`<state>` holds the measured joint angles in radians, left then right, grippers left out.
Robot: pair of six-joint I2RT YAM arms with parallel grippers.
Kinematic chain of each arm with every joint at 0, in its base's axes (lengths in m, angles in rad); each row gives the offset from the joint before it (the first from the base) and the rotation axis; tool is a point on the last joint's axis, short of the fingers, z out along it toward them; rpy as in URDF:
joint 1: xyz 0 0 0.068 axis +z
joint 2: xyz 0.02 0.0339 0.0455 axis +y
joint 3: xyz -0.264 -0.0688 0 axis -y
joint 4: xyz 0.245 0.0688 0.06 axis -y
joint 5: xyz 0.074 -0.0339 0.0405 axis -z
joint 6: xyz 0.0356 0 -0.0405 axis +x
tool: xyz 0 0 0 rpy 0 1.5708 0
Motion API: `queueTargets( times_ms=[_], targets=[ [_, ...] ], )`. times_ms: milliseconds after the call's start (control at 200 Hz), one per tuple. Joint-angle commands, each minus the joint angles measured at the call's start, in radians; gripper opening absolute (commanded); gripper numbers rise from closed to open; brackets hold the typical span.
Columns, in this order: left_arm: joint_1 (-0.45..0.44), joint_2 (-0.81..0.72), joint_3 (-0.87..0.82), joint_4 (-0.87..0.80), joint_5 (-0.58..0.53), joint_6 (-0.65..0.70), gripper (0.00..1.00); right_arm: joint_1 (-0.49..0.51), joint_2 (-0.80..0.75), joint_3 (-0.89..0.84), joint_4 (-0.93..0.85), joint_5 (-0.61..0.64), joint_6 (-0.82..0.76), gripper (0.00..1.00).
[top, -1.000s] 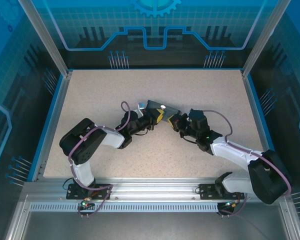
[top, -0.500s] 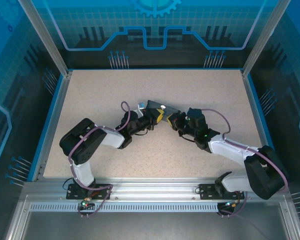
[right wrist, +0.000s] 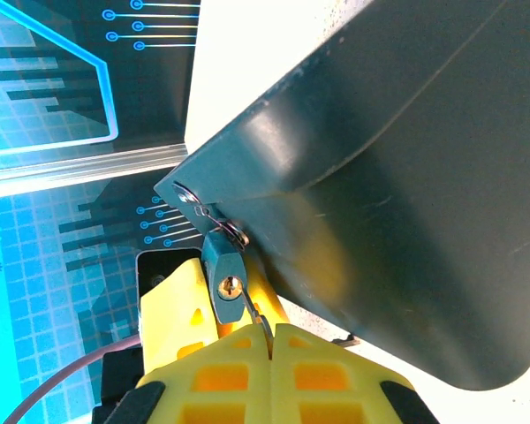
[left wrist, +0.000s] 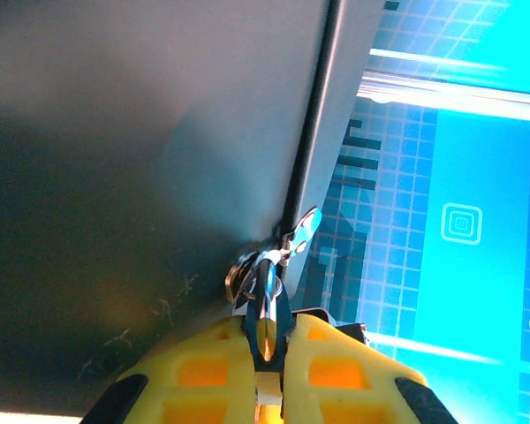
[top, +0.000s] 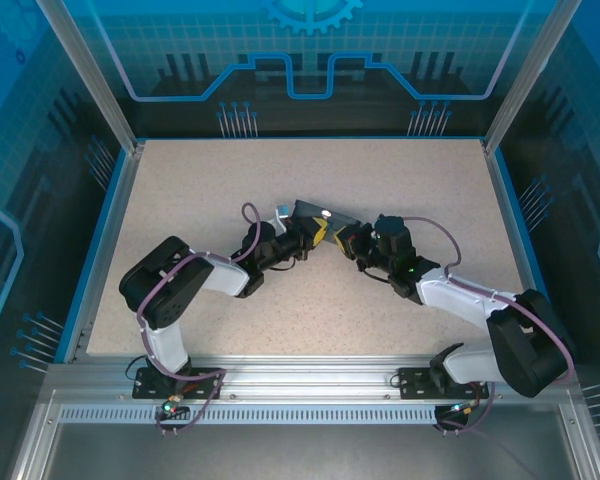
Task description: Unlock the padlock with the key
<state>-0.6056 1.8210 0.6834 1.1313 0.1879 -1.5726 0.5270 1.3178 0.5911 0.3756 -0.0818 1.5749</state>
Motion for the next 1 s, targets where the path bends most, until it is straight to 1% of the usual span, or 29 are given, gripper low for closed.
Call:
queueTargets(
  times_ms=[0,995],
  targets=[
    [0.003,0.006,-0.004,0.107,-0.003,-0.007,0.0,-0.013,-0.02,0.012,0.013,0.013,0.0,0.0],
    [0.002,0.006,0.0,0.106,0.002,-0.006,0.0,-0.015,0.049,0.05,0.044,-0.009,0.012,0.0]
  ],
)
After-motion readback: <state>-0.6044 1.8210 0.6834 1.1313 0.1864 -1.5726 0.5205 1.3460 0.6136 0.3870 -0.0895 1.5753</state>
